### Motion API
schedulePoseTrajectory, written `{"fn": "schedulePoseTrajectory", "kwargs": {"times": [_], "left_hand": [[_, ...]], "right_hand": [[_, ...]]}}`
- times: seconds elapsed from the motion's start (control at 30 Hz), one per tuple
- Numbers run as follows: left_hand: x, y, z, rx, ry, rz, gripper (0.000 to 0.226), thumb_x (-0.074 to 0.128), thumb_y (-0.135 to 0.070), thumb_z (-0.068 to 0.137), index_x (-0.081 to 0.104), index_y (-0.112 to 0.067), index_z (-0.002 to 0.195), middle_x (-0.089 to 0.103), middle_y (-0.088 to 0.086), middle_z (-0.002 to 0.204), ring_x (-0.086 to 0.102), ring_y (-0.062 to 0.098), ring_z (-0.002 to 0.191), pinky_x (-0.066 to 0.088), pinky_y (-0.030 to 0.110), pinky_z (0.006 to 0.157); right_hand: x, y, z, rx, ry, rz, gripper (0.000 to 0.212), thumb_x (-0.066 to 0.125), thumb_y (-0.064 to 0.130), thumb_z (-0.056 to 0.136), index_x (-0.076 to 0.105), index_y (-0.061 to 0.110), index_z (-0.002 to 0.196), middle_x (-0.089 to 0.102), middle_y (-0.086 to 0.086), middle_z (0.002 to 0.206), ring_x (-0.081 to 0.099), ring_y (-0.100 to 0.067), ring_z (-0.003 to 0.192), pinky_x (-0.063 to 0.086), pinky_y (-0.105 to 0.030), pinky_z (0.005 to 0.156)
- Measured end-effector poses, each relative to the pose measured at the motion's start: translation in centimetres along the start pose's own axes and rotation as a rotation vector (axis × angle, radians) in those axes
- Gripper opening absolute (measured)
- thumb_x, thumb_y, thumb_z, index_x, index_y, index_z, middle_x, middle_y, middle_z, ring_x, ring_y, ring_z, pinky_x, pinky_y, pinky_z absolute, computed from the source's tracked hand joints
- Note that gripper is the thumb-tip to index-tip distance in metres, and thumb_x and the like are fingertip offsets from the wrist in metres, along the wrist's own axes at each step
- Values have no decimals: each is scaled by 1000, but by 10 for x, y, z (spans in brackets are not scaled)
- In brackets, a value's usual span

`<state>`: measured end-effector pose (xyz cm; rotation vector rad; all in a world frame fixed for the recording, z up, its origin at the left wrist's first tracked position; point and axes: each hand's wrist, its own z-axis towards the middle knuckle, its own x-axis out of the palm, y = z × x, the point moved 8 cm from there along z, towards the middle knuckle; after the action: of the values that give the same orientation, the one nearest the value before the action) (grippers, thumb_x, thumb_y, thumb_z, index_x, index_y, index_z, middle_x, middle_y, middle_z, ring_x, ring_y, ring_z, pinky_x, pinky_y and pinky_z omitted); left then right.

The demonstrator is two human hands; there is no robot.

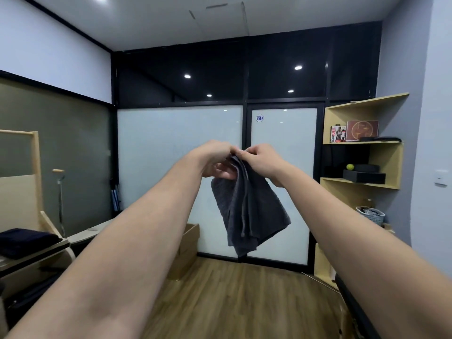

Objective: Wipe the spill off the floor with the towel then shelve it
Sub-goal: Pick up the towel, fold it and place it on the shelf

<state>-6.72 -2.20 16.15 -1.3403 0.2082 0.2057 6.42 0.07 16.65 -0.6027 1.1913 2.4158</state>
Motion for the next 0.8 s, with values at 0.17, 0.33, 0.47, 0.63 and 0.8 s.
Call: {"fn": "schedulePoseTrajectory", "kwargs": {"times": [0.17, 0.33, 0.47, 0.63, 0.8], "left_hand": [[6, 14, -11, -59, 110, -79, 51, 24, -34, 111, 54, 0, 89, 60, 18, 81, 65, 29, 70, 60, 45, 75], [-35, 7, -2, 179, 18, 156, 34, 46, -37, 106, 67, -10, 104, 65, 8, 98, 65, 20, 79, 58, 38, 78], [-58, -7, -9, 278, 36, 394, 44, 71, -55, 86, 70, -15, 105, 69, -3, 112, 59, 11, 101, 48, 30, 88], [-37, -16, -20, 353, 100, 357, 30, 73, -40, 89, 68, -11, 96, 67, -6, 93, 56, -3, 77, 36, 24, 72], [-26, -20, -15, 443, 128, 234, 16, 71, -29, 92, 71, -13, 96, 66, -7, 104, 58, -10, 76, 40, 8, 66]], "right_hand": [[18, 7, -15, -68, 175, -211, 36, 75, 30, 86, 62, -1, 98, 53, -4, 80, 47, -18, 73, 36, -32, 67], [-10, 14, -4, -40, 185, -380, 27, 56, 6, 85, 61, -10, 105, 57, -15, 82, 48, -27, 73, 44, -35, 65], [-49, 37, 11, -96, 20, -282, 28, 51, 7, 85, 62, -8, 105, 64, -25, 94, 54, -28, 78, 54, -44, 79], [-69, 53, 20, -123, -81, -141, 24, 50, 7, 86, 70, 2, 99, 65, -6, 84, 55, -16, 75, 44, -30, 68], [-77, 47, 23, -151, -131, -98, 20, 51, 7, 86, 72, 8, 88, 63, -2, 75, 51, -16, 68, 41, -30, 64]]}}
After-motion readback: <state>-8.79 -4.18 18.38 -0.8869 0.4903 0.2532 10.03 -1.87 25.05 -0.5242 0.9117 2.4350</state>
